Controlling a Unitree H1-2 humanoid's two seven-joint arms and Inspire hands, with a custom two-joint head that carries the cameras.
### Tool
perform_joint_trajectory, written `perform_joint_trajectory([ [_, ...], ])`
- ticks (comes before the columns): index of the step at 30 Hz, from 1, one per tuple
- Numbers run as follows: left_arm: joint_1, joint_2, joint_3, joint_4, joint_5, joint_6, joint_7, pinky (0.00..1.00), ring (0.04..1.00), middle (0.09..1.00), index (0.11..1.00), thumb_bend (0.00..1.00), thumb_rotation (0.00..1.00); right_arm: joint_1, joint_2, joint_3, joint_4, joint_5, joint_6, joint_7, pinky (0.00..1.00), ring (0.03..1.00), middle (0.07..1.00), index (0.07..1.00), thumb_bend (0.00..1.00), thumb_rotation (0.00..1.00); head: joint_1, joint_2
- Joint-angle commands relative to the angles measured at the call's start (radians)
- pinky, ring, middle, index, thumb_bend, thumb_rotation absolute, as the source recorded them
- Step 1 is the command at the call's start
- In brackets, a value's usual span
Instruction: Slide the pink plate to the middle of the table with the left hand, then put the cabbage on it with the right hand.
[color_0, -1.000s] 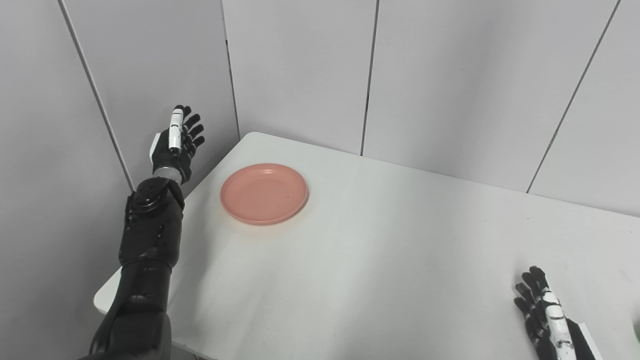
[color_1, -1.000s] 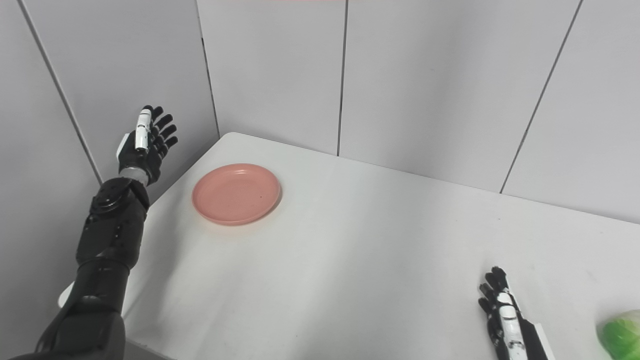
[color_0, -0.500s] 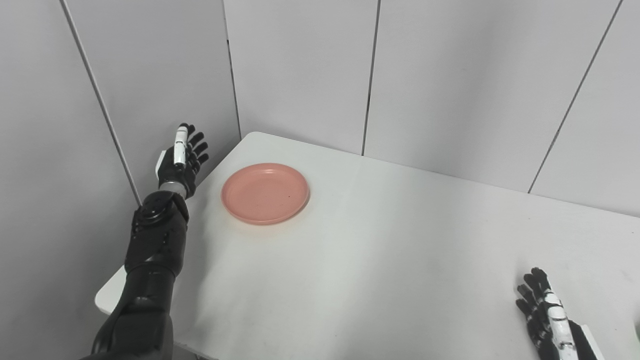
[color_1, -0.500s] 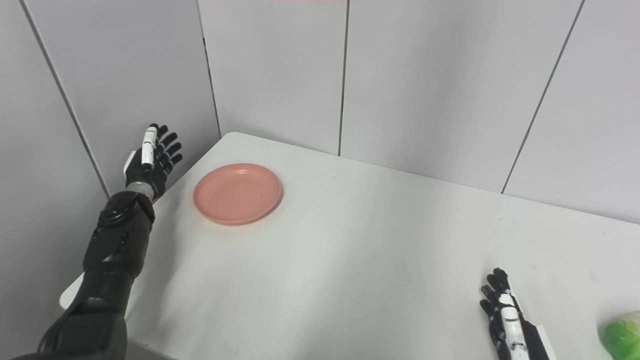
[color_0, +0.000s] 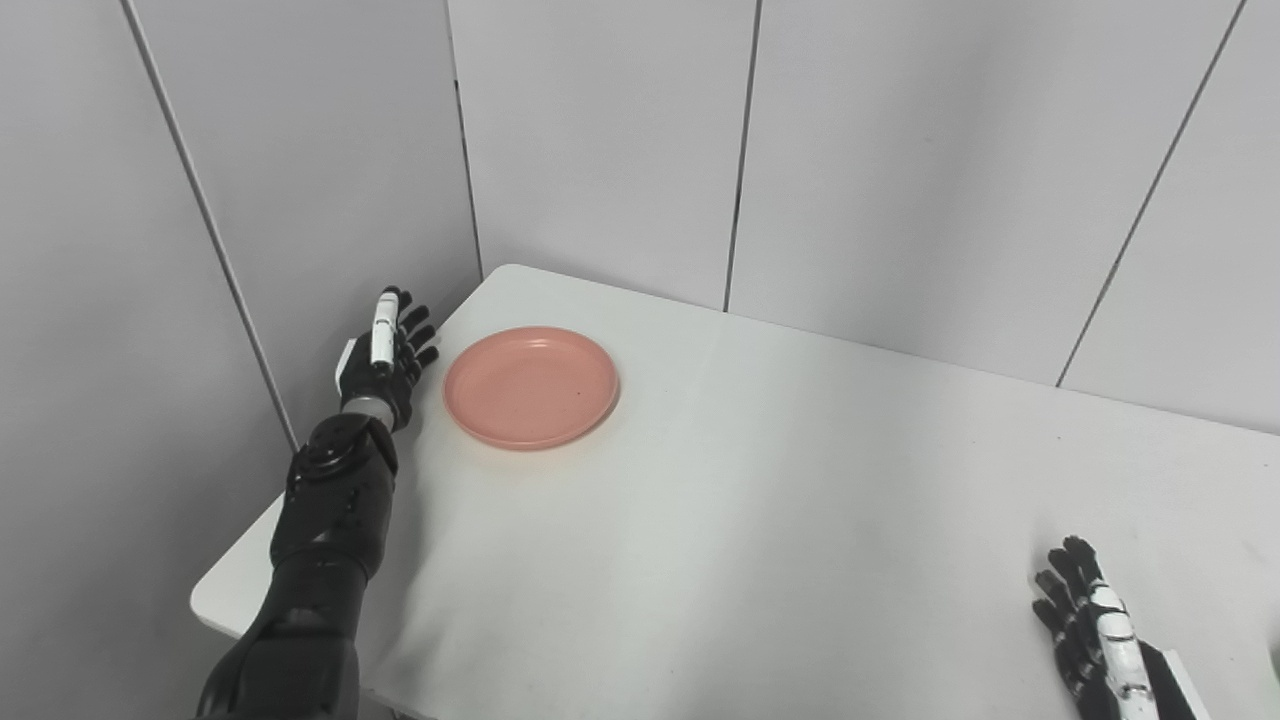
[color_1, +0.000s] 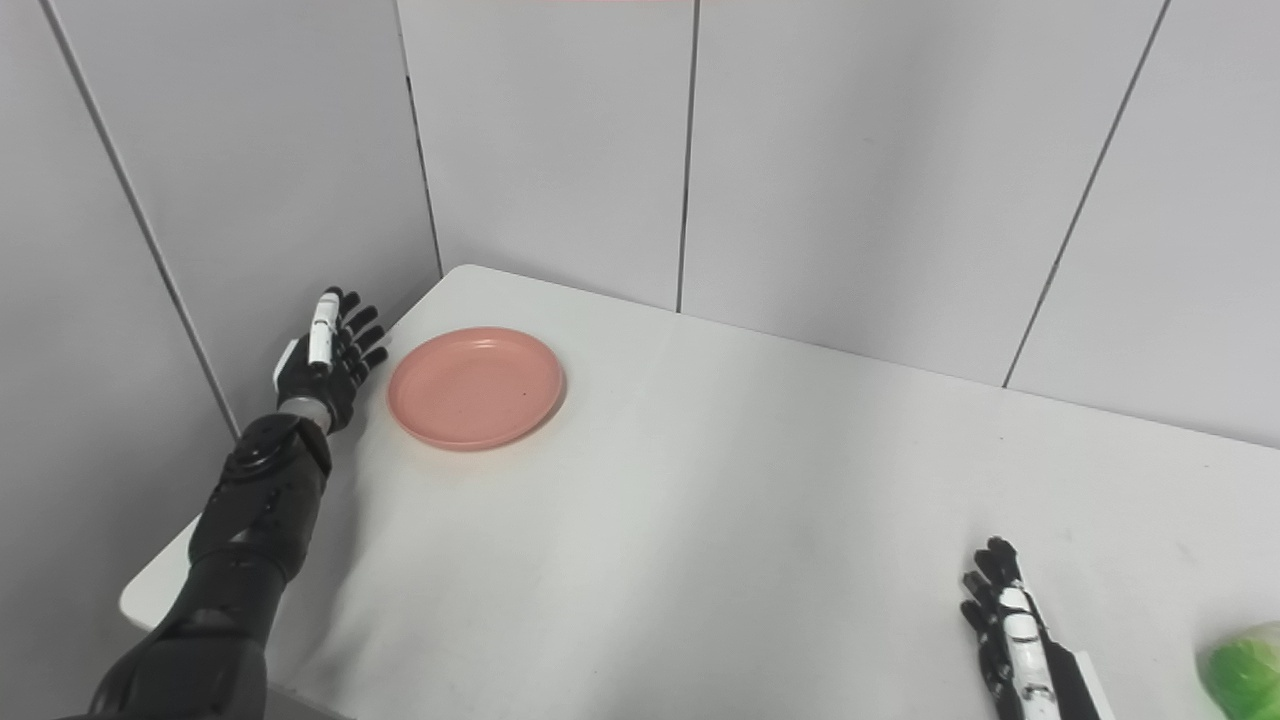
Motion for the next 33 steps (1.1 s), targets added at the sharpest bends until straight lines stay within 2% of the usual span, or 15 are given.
perform_joint_trajectory([
  [1, -0.036, 0.023, -0.007, 0.006, 0.002, -0.041, -0.014, 0.93, 0.927, 0.922, 0.919, 0.34, 1.00, 0.006, -0.007, -0.004, -0.015, -0.002, 0.023, -0.002, 1.00, 1.000, 1.000, 1.000, 0.07, 1.00, -0.002, 0.001],
  [12, -0.047, 0.007, -0.039, 0.116, 0.013, -0.081, -0.006, 0.95, 0.925, 0.918, 0.914, 0.34, 1.00, 0.007, -0.006, -0.001, -0.020, -0.011, 0.020, -0.006, 1.00, 1.000, 1.000, 1.000, 0.07, 1.00, -0.009, 0.007],
  [15, -0.050, 0.001, -0.043, 0.139, 0.007, -0.089, -0.012, 0.91, 0.915, 0.911, 0.911, 0.33, 1.00, 0.007, -0.005, 0.000, -0.021, -0.015, 0.024, -0.008, 1.00, 1.000, 1.000, 1.000, 0.07, 1.00, -0.011, 0.008],
  [20, -0.044, -0.018, -0.082, 0.162, 0.019, -0.111, -0.035, 0.89, 0.894, 0.892, 0.890, 0.34, 1.00, 0.008, -0.003, 0.000, -0.019, -0.017, 0.023, -0.013, 1.00, 1.000, 1.000, 1.000, 0.08, 1.00, -0.018, 0.007],
  [24, -0.034, -0.042, -0.108, 0.151, 0.010, -0.106, -0.059, 0.89, 0.895, 0.892, 0.892, 0.34, 1.00, 0.007, -0.004, 0.002, -0.019, -0.017, 0.027, -0.010, 1.00, 1.000, 1.000, 1.000, 0.08, 1.00, -0.019, 0.007],
  [33, 0.004, -0.110, -0.147, 0.043, 0.000, -0.052, -0.078, 0.90, 0.901, 0.896, 0.887, 0.35, 1.00, 0.006, -0.004, 0.002, -0.010, -0.017, 0.020, -0.007, 1.00, 1.000, 1.000, 1.000, 0.10, 1.00, -0.031, 0.015],
])
